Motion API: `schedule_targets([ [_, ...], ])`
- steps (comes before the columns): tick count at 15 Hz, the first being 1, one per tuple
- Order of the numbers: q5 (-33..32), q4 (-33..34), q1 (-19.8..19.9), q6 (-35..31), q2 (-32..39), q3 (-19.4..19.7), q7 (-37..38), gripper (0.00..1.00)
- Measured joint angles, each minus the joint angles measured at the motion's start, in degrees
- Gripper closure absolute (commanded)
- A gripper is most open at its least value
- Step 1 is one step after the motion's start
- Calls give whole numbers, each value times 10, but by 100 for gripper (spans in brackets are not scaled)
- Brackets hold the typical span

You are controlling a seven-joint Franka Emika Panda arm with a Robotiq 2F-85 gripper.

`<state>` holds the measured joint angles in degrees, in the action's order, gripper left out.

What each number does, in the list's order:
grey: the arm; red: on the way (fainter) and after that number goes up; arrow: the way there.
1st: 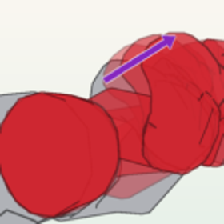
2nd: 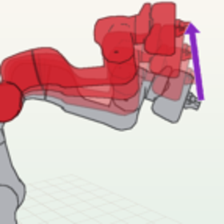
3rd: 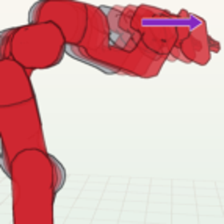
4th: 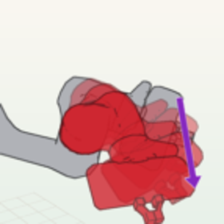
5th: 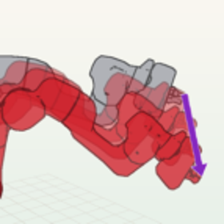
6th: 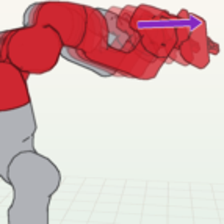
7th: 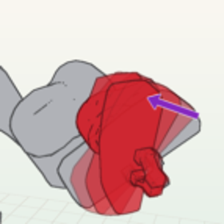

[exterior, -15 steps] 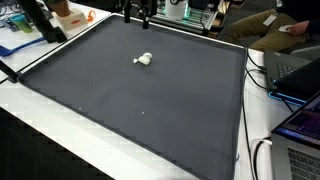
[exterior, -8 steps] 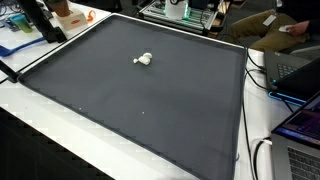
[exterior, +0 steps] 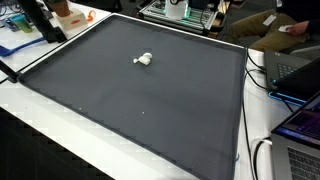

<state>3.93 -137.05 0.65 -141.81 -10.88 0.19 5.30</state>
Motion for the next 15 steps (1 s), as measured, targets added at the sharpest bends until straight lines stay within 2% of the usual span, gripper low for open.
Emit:
schedule_targets([
  [4, 7, 25, -5, 6, 12, -1, -9, 0],
  [9, 61, 76, -12, 96, 52, 0, -66, 0],
  [15, 59, 118, -5, 123, 102, 4, -46, 0],
])
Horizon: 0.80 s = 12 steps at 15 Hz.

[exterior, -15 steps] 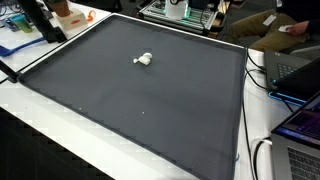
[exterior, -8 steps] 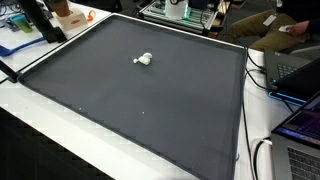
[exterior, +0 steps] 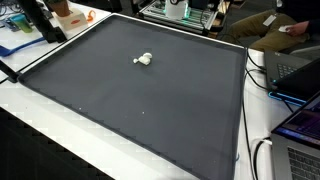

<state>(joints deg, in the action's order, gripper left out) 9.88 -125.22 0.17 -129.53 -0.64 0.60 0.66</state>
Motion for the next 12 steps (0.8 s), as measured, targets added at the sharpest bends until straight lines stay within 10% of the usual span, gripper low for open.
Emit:
schedule_targets([
  [12, -2, 101, 12, 128, 67, 8, 5, 0],
])
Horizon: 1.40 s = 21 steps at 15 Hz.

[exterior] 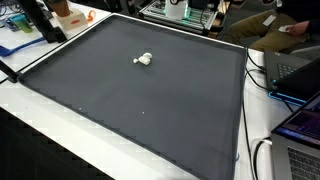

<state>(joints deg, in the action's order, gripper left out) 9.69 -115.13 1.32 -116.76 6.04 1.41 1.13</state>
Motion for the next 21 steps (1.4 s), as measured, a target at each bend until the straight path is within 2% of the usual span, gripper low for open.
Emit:
schedule_targets([
  [12, -5, 302, 2, 221, 227, 1, 7, 0],
  [15, -5, 329, 2, 231, 248, 0, 7, 0],
  [21, -5, 336, -1, 250, 260, -1, 36, 0],
])
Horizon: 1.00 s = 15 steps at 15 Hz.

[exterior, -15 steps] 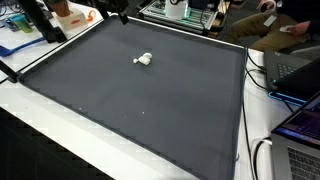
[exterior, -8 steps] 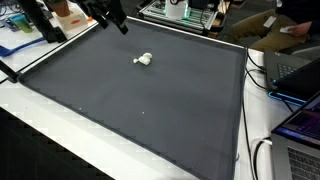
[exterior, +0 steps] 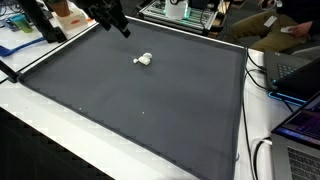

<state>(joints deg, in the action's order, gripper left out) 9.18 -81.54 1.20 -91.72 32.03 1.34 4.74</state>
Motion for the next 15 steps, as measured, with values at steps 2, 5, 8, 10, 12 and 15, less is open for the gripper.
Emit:
schedule_targets([
  [2, 1, 10, -1, 8, 15, -2, 4, 0],
  [5, 1, 31, -2, 8, 42, -6, 2, 0],
  [8, 2, 50, 0, 9, 68, -6, -7, 0],
  [10, 2, 59, 2, 13, 84, -7, -15, 0],
  [12, 4, 68, 4, 21, 97, -8, -20, 0],
  [15, 5, 82, 7, 38, 115, -11, -30, 0],
])
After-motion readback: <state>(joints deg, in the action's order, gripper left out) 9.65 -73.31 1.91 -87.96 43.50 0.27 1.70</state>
